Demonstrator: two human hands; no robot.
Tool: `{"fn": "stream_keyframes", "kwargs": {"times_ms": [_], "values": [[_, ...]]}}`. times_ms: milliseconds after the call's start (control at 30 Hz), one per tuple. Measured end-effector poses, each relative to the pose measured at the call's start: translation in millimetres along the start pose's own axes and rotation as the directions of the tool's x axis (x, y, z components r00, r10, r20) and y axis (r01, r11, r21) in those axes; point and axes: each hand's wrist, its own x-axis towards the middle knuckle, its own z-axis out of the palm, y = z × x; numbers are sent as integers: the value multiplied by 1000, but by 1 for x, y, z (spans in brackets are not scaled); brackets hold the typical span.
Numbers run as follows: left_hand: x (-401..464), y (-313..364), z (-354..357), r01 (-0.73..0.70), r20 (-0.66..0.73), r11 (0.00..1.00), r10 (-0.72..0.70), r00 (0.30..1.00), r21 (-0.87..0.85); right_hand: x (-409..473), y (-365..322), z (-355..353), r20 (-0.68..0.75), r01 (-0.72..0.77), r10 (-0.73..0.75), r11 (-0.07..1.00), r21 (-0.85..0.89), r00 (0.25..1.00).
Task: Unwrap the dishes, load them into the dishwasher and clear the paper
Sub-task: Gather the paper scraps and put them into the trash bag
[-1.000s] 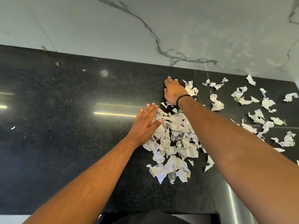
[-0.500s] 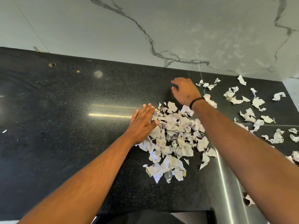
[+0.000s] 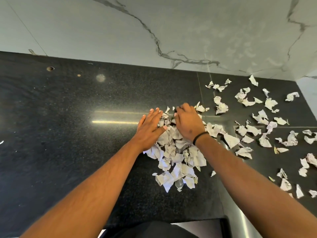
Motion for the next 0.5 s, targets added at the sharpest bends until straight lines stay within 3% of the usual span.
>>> {"fn": "stream_keyframes", "kwargs": {"times_ms": [100,233,367,500], "values": [[-1,1,0,-6,-4,1000,6,1000,7,-24,7,-6,-44,28,-22,988,154,999],[-3,2,0,-12,5,999,12,1000,46,-24,21,-25,-161,-81,122,968,239,979],[-2,4,0,-17,22,996,15,1000,87,4,41,-24,-10,-290,301,928,236,954],[0,3,-1,-12,10,997,11,1000,71,0,23,-14,56,-231,226,965,122,973]]}}
